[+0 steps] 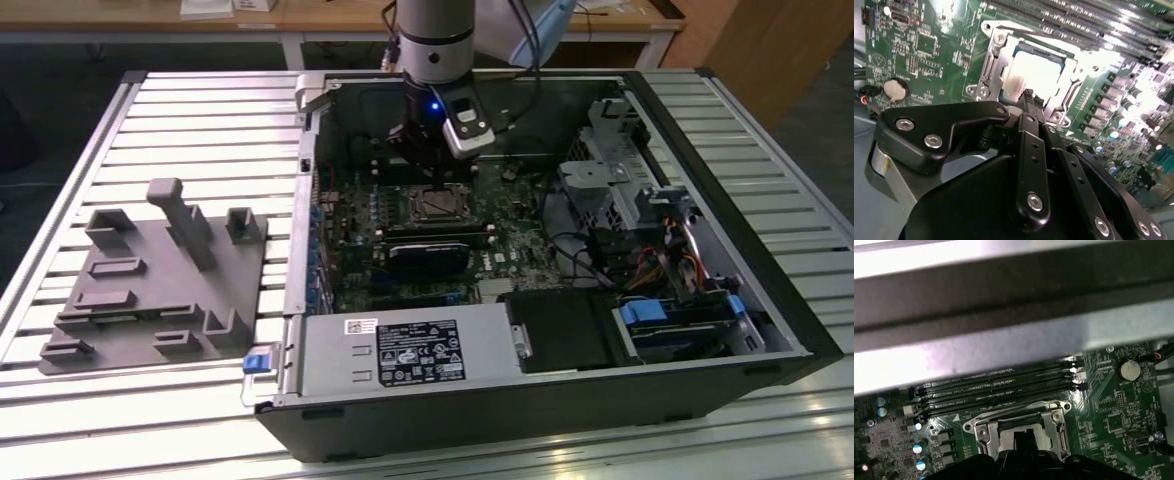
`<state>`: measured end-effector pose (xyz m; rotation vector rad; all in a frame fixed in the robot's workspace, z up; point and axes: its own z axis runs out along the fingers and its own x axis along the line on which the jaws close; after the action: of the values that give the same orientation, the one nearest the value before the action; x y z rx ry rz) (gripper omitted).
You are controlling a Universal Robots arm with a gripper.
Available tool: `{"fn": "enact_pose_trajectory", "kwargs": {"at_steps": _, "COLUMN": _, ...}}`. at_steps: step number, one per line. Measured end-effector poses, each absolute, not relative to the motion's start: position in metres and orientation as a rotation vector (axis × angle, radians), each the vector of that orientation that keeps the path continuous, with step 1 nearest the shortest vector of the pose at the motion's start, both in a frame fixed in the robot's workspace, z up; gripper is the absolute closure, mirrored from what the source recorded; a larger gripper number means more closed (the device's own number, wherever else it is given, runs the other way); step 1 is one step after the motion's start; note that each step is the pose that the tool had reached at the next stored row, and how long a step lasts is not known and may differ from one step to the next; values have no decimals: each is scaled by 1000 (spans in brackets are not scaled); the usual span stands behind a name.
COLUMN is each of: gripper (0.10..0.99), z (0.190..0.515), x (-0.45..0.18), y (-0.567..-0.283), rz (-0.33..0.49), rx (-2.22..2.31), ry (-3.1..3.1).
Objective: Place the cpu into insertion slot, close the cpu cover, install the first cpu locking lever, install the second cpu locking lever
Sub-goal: 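Install the first cpu locking lever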
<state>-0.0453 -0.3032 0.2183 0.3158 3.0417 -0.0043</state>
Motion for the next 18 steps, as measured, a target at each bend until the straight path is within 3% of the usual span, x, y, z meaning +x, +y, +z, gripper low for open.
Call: {"fn": "enact_pose_trajectory", "kwargs": {"at_steps": 18, "gripper": 980, "z": 218, "x": -45, "y": -316, "rz": -20, "rx": 315, "ry": 3042}}
